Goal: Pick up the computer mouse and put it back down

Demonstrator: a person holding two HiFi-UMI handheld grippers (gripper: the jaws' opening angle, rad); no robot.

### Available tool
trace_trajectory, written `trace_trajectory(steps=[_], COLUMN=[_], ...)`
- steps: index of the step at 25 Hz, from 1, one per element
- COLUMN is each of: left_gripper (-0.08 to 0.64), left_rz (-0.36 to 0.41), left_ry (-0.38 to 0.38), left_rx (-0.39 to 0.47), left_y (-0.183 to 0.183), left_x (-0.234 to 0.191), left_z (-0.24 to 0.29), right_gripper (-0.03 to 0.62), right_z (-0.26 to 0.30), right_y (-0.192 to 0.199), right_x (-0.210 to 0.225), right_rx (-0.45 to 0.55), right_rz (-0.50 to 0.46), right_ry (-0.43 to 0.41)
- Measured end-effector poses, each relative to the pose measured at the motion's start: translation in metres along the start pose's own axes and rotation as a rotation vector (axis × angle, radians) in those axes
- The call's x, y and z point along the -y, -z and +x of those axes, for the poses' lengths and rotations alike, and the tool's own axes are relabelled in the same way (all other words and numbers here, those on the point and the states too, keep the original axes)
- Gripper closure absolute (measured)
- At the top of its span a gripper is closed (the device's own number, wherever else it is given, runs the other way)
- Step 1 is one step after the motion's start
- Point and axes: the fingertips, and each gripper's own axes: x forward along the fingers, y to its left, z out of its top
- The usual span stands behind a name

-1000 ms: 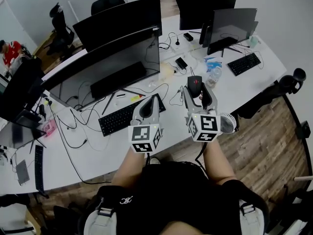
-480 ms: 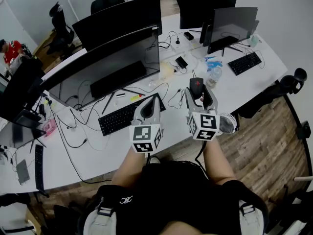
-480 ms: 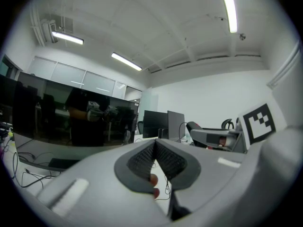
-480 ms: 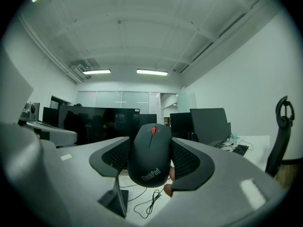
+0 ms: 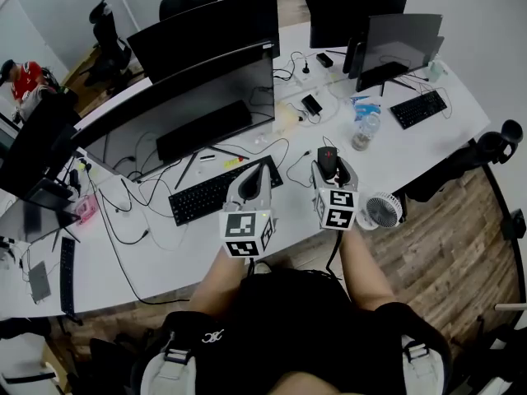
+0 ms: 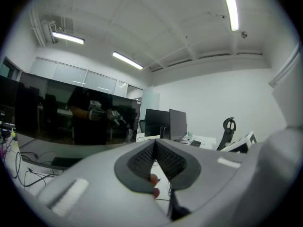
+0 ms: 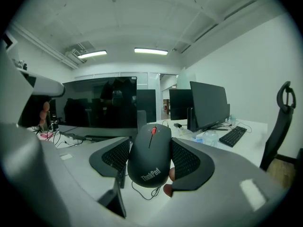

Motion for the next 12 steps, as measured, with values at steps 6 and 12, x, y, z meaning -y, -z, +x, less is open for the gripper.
trace_trajectory(steps=[6,12], left_gripper=[0.509,0.509], left_rz=[0.007,0.012], left_ry=[-0.023,-0.045], left_rx=[-0.014,-0.030], left_y=[0.007,0.011], left_x=[-0.005,-0.011], left_z=[-0.003,-0.008], right_gripper=[0.313,0.311], right_z=[0.016,0.027], right_y=[0.069,0.140], right_x=[0.002,0.009], right_rx=[-0.159,-0.321], right_rz=[0.004,0.042], right_ry=[0.001,0.006])
